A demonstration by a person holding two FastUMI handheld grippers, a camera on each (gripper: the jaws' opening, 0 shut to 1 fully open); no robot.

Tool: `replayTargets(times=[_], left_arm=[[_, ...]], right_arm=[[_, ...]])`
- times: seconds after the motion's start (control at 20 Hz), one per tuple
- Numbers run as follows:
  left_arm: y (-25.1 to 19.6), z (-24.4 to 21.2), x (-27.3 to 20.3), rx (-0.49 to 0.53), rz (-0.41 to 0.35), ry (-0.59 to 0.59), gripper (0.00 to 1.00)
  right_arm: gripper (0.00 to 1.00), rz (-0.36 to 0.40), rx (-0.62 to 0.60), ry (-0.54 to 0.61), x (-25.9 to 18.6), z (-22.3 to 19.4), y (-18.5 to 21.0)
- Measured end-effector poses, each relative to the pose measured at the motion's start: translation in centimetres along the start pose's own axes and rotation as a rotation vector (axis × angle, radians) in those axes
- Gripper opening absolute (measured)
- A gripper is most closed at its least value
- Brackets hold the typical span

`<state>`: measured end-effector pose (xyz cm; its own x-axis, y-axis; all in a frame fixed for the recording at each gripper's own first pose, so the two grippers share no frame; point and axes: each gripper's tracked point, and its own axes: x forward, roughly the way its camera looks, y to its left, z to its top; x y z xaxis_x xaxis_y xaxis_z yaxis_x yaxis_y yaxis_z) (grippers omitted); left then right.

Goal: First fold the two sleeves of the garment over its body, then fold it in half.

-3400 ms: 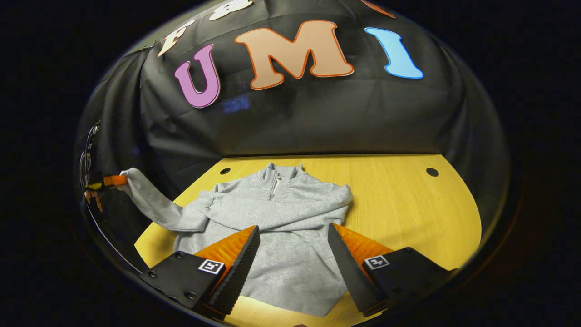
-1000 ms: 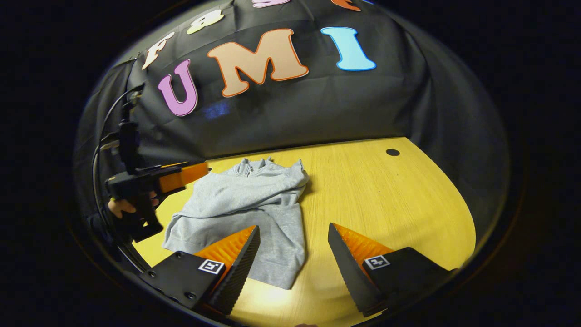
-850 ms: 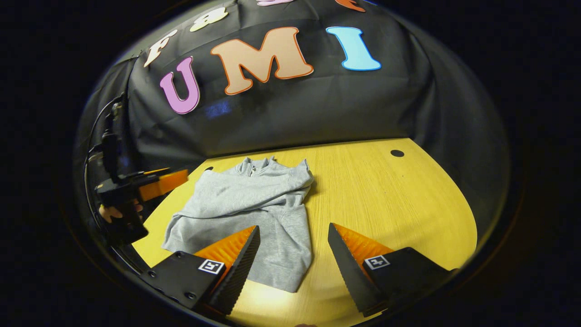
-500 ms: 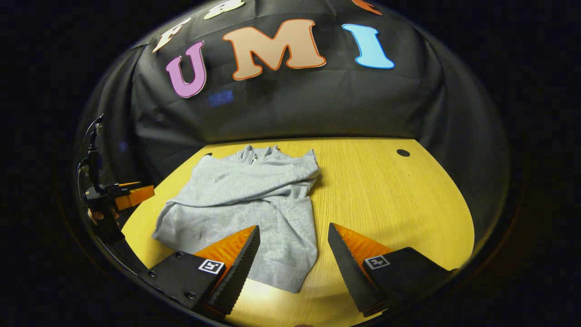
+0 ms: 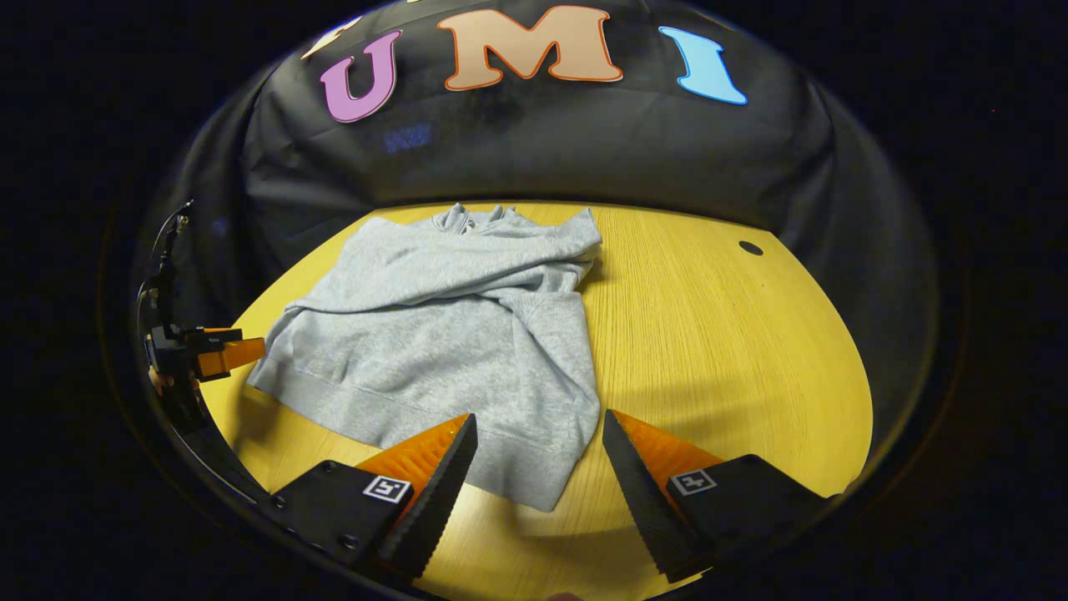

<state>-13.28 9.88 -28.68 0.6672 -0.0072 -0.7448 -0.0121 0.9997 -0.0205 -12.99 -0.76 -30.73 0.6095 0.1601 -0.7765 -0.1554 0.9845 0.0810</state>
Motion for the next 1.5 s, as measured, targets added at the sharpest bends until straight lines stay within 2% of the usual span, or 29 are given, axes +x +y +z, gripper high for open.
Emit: replayTargets(times=[0.15, 0.35, 0.45, 0.5, 0.55, 0.6, 0.65, 0.7, 0.75, 0.8, 0.85, 0.95, 1.0, 1.05, 1.1, 1.15, 1.2, 1.25, 1.3, 1.4, 1.5], left_arm=[[-0.4, -1.3, 1.0, -0.013, -0.013, 0.029, 0.97], [-0.9, -1.9, 1.8, -0.042, -0.040, 0.049, 0.97], [-1.0, -2.0, 2.0, -0.068, -0.054, 0.052, 0.94], [-1.0, -2.0, 2.2, -0.069, -0.055, 0.048, 0.95], [-1.0, -2.2, 2.0, -0.063, -0.055, 0.050, 0.95], [-1.0, -2.0, 2.0, -0.055, -0.060, 0.038, 0.94], [-1.4, -2.0, 2.1, -0.049, -0.075, 0.035, 0.94], [-1.4, -2.0, 2.0, -0.041, -0.078, 0.035, 0.85], [-1.7, -2.0, 2.1, -0.041, -0.083, 0.037, 0.83], [-1.8, -2.0, 2.2, -0.040, -0.082, 0.037, 0.76], [-1.9, -1.9, 2.2, -0.038, -0.084, 0.037, 0.75], [-2.0, -1.8, 2.2, -0.040, -0.087, 0.034, 0.68], [-2.1, -1.7, 2.3, -0.042, -0.089, 0.033, 0.62], [-2.3, -1.6, 2.5, -0.045, -0.091, 0.031, 0.60], [-2.5, -1.5, 2.6, -0.045, -0.091, 0.030, 0.49], [-2.9, -1.2, 2.7, -0.046, -0.096, 0.026, 0.46], [-3.2, -1.1, 3.0, -0.048, -0.102, 0.024, 0.30], [-3.4, -1.0, 3.1, -0.043, -0.101, 0.026, 0.23], [-3.5, -0.9, 3.0, -0.037, -0.099, 0.038, 0.13], [-3.5, -0.9, 2.9, -0.031, -0.090, 0.064, 0.00], [-3.5, -1.1, 2.5, -0.016, -0.095, 0.080, 0.00]], right_arm=[[0.97, -0.033, -0.022, 0.049, 0.8, -1.7, -0.4], [0.97, -0.032, -0.006, 0.099, 2.0, -2.8, 0.1], [0.97, -0.032, -0.011, 0.126, 2.1, -3.6, 0.3], [0.92, -0.032, -0.003, 0.117, 2.2, -3.4, 0.3], [0.97, -0.033, 0.011, 0.131, 2.1, -3.7, 0.3], [0.92, -0.033, 0.023, 0.124, 2.1, -3.6, 0.3], [0.97, -0.035, 0.026, 0.130, 2.0, -3.7, 0.2], [0.92, -0.036, 0.023, 0.128, 2.0, -3.7, 0.3], [0.97, -0.038, 0.019, 0.129, 2.0, -3.7, 0.3], [0.97, -0.038, 0.016, 0.128, 2.1, -3.7, 0.3], [0.97, -0.024, 0.021, 0.132, 2.0, -3.7, 0.7], [0.75, -0.011, 0.033, 0.139, 2.3, -3.8, 1.1], [0.58, -0.003, 0.050, 0.145, 2.3, -3.7, 1.4], [0.46, 0.007, 0.077, 0.151, 2.7, -3.7, 1.8], [0.29, 0.006, 0.101, 0.160, 2.7, -3.6, 1.9], [0.24, 0.011, 0.113, 0.171, 2.8, -3.7, 2.2], [0.16, 0.016, 0.120, 0.185, 2.8, -3.6, 2.0], [0.16, 0.018, 0.135, 0.202, 3.0, -3.6, 2.2], [0.10, 0.024, 0.149, 0.205, 2.9, -3.2, 2.2], [0.10, 0.039, 0.163, 0.213, 2.8, -3.2, 2.2], [0.10, 0.049, 0.191, 0.212, 2.1, -3.1, 2.0]])
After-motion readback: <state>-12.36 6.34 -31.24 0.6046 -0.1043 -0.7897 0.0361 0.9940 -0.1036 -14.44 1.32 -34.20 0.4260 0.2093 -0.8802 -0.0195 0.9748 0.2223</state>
